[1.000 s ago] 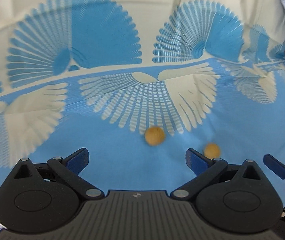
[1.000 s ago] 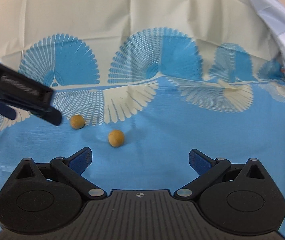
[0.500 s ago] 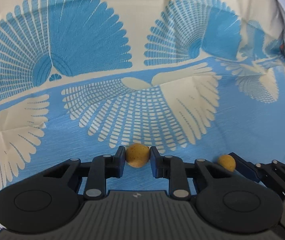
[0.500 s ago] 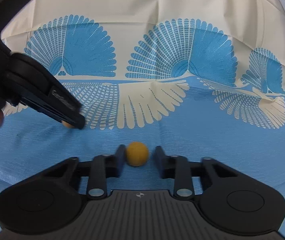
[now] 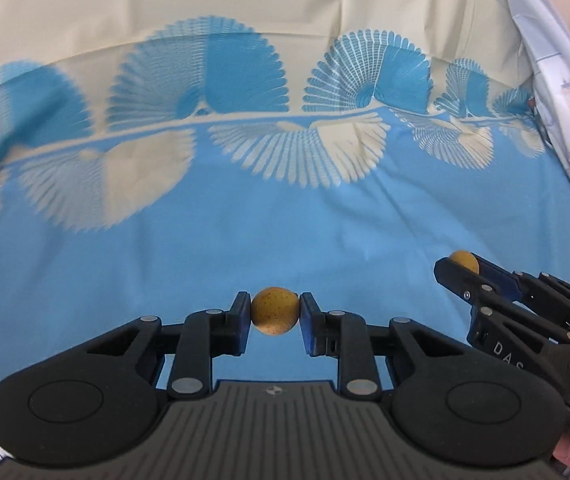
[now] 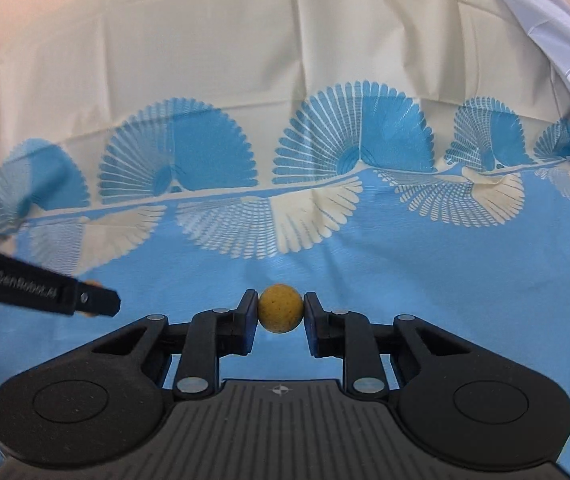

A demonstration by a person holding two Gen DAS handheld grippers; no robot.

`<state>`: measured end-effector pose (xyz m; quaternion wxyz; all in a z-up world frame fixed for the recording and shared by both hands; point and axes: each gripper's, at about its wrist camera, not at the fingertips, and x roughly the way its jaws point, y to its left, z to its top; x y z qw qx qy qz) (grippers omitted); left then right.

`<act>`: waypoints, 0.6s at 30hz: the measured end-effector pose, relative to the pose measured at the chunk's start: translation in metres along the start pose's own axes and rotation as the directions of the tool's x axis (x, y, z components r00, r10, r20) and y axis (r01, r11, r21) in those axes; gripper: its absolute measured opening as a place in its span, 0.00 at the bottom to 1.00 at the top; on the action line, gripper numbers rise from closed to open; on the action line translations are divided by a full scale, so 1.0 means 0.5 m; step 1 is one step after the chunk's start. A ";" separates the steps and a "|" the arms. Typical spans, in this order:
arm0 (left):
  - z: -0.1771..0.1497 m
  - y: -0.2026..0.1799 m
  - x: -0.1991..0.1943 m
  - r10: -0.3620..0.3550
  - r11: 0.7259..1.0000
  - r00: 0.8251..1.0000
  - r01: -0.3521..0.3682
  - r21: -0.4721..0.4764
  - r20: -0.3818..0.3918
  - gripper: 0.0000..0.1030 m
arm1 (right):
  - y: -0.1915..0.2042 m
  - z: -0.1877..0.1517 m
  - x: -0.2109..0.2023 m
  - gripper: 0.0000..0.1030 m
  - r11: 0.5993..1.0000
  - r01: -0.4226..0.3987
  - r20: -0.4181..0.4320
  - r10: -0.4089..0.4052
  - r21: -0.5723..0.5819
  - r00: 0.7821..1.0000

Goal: Organize fruits
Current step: 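Carry the yellow-brown fruit in the right tool while the left carries its fruit to the plate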

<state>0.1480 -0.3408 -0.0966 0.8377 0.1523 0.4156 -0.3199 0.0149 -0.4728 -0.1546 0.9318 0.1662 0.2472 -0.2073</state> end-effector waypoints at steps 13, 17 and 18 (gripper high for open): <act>-0.258 0.151 -0.392 0.117 0.983 0.993 -0.112 -0.144 0.024 0.28 | 0.235 -0.100 -0.370 0.25 0.955 -0.267 -0.050 0.262 -0.126 0.964; -0.321 0.192 -0.465 0.147 0.972 0.988 -0.135 -0.192 0.051 0.28 | 0.313 -0.126 -0.446 0.25 0.926 -0.328 -0.067 0.322 -0.185 0.945; -0.335 0.201 -0.480 0.154 0.970 0.986 -0.140 -0.200 0.059 0.28 | 0.330 -0.130 -0.460 0.25 0.920 -0.342 -0.072 0.334 -0.194 0.940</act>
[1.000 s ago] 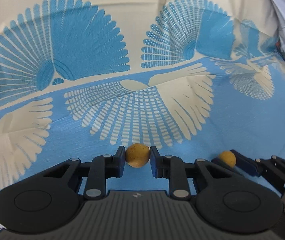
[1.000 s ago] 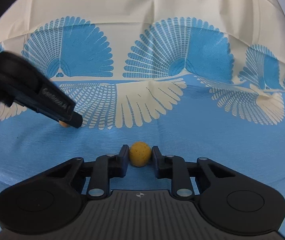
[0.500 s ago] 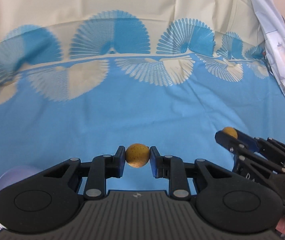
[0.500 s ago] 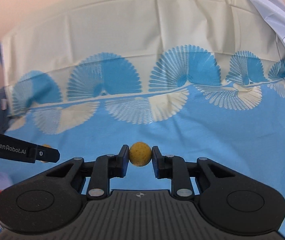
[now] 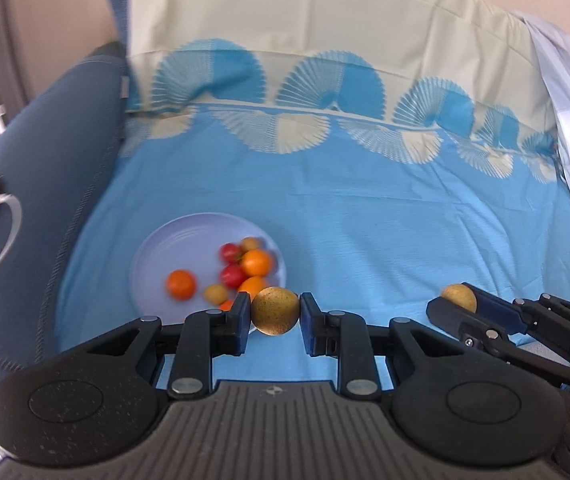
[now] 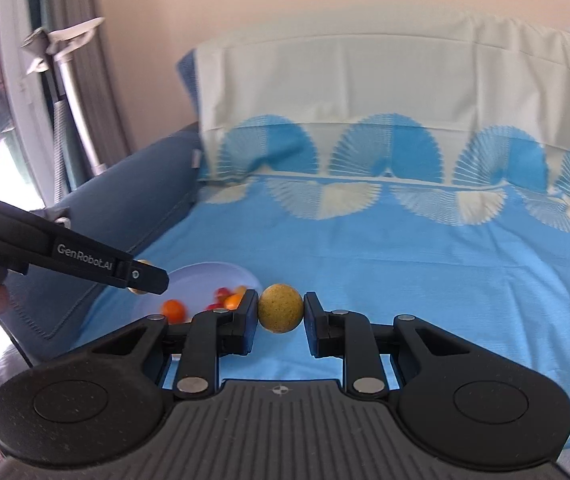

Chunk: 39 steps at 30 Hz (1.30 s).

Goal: Organize fruits
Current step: 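Carry the yellow-brown fruit in the right tool while the left carries its fruit to the plate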

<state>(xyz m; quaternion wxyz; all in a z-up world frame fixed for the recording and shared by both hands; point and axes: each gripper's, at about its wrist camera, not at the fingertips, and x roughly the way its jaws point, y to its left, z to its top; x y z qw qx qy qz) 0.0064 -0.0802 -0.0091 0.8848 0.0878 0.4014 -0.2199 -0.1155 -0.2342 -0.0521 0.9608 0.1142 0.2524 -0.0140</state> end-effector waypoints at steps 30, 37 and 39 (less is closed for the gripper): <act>-0.075 0.160 -0.082 0.050 0.987 0.997 -0.041 -0.154 0.059 0.28 | 0.196 -0.017 -0.024 0.25 0.982 -0.052 -0.063 0.041 -0.182 0.997; -0.066 0.167 -0.066 0.058 0.985 0.997 -0.049 -0.166 0.049 0.28 | 0.194 -0.012 -0.003 0.25 0.982 -0.053 -0.075 0.040 -0.180 0.996; -0.061 0.170 -0.059 0.060 0.984 0.997 -0.052 -0.169 0.045 0.28 | 0.191 -0.008 0.006 0.25 0.983 -0.054 -0.076 0.041 -0.177 0.996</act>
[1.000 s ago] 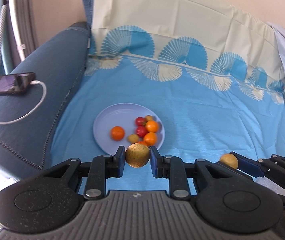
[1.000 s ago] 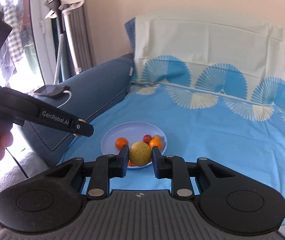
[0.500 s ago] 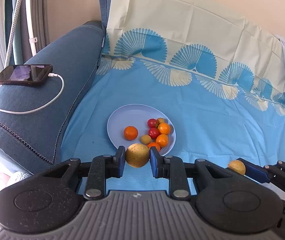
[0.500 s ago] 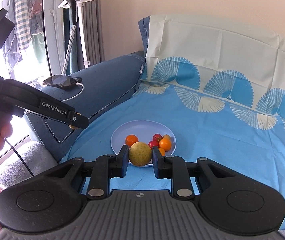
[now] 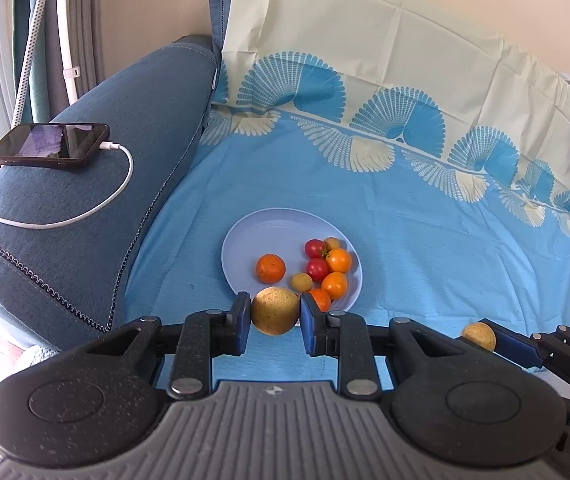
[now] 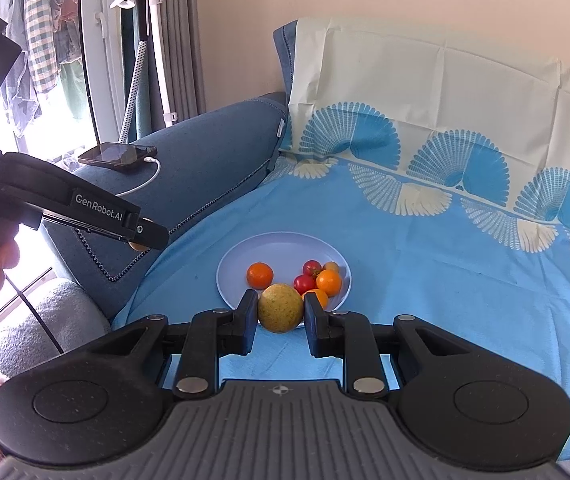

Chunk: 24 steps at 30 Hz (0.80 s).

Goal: Organize fruits
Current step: 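Carry the yellow-brown fruit in the right tool while the left carries its fruit to the plate, then lower both fruits into the plate and open both tools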

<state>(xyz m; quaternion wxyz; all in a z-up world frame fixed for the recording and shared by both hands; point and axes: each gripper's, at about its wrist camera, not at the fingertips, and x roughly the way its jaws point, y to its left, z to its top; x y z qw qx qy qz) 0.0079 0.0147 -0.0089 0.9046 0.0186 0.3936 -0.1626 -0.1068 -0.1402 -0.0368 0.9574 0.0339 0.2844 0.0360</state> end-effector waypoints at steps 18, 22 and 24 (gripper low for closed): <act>0.088 -0.005 0.168 -0.004 1.000 0.997 0.005 0.013 -0.082 0.28 | -0.049 0.044 0.181 0.25 0.999 -0.014 -0.062 0.016 0.033 0.998; 0.106 -0.006 0.230 0.009 1.000 0.993 -0.007 0.017 -0.121 0.28 | -0.061 0.047 0.246 0.25 0.999 -0.015 -0.093 0.018 0.034 0.996; 0.112 -0.002 0.259 0.016 1.000 0.990 -0.013 0.019 -0.137 0.28 | -0.066 0.048 0.279 0.25 0.999 -0.017 -0.111 0.020 0.032 0.994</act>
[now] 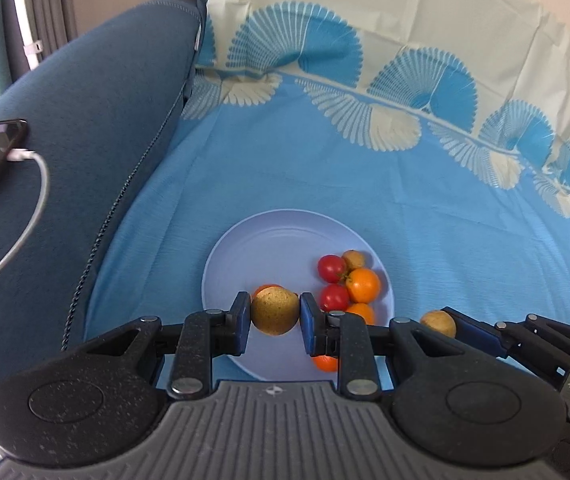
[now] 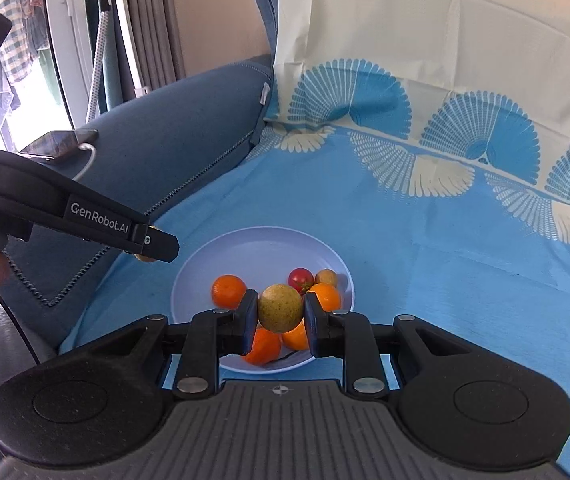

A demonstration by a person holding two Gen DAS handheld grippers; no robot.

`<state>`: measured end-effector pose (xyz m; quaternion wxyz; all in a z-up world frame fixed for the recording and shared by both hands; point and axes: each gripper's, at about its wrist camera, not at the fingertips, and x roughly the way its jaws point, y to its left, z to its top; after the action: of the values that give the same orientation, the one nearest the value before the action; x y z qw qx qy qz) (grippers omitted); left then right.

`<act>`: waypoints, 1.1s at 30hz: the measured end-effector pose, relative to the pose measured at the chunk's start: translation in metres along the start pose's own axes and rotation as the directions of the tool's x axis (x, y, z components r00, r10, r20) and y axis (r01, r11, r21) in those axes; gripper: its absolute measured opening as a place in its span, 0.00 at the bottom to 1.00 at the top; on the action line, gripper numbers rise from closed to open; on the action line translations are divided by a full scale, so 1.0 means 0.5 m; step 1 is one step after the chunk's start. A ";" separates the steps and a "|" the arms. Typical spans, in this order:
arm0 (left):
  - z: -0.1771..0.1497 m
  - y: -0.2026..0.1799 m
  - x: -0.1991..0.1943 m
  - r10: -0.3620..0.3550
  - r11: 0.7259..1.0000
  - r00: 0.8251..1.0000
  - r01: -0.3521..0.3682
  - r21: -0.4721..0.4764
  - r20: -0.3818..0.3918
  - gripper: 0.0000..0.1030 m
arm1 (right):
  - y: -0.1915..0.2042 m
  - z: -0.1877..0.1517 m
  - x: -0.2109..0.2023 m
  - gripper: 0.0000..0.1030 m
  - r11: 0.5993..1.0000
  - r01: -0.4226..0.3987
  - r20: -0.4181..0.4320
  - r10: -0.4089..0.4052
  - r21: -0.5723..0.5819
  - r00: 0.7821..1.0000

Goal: Organize fruits
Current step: 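Lower both fruits into the plate and open both tools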

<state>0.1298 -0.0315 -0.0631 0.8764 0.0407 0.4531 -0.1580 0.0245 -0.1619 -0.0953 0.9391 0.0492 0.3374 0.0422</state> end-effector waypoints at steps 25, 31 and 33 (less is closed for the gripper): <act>0.035 0.034 0.128 0.097 0.995 0.995 -0.096 0.031 -0.023 1.00 | -0.002 0.019 0.173 0.81 0.997 -0.006 -0.079 0.000 -0.076 0.997; -0.009 0.031 0.061 0.114 0.993 0.992 -0.112 0.030 -0.049 1.00 | 0.001 -0.007 0.107 0.99 0.999 0.034 -0.120 -0.032 0.009 0.992; -0.026 0.031 0.035 0.120 0.993 0.992 -0.118 0.025 -0.050 1.00 | 0.007 -0.022 0.079 0.99 0.998 0.036 -0.131 -0.030 0.046 0.991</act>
<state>0.1337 -0.0184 -0.0859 0.8718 0.0815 0.4705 -0.1094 0.0477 -0.1534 -0.1280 0.9142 0.0632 0.3998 0.0217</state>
